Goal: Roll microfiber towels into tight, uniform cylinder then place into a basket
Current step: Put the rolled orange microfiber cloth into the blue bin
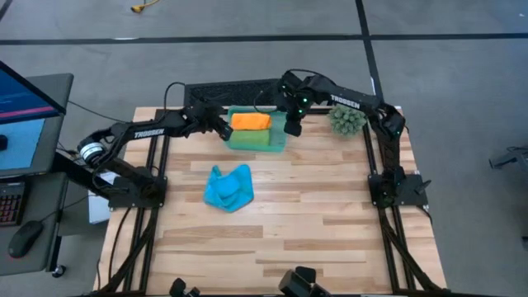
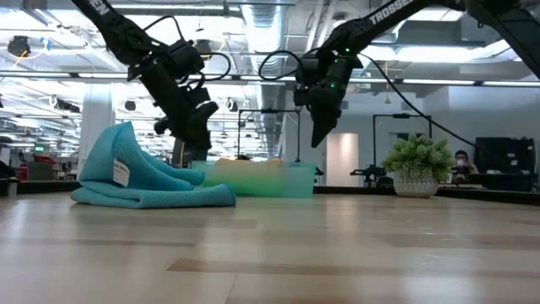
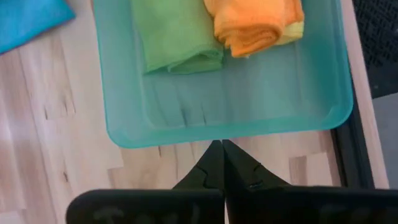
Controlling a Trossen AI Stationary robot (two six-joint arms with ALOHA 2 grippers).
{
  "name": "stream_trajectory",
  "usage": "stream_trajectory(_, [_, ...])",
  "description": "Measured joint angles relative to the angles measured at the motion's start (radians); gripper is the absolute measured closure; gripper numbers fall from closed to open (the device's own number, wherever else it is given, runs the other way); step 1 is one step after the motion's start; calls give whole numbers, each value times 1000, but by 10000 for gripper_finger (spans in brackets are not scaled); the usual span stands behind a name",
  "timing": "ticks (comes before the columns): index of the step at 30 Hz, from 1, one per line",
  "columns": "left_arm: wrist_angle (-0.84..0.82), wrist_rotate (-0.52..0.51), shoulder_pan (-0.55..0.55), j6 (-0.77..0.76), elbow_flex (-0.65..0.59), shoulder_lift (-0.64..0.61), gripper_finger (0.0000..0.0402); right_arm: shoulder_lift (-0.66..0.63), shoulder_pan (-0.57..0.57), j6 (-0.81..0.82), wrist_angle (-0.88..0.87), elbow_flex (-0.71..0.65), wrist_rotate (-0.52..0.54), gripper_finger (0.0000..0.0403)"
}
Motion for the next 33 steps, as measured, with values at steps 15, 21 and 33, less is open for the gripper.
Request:
stream_trajectory(15, [-146,-101,-23,-73,11,106,262,-3,-1,2,-14,-36,3,389])
stream_trajectory(21, [-101,-52,-36,-77,17,167,262,-3,-1,3,-73,-36,3,386])
stream_trajectory(33, [-87,-46,-53,-100,38,169,262,-5,12,3,-107,-36,50,388])
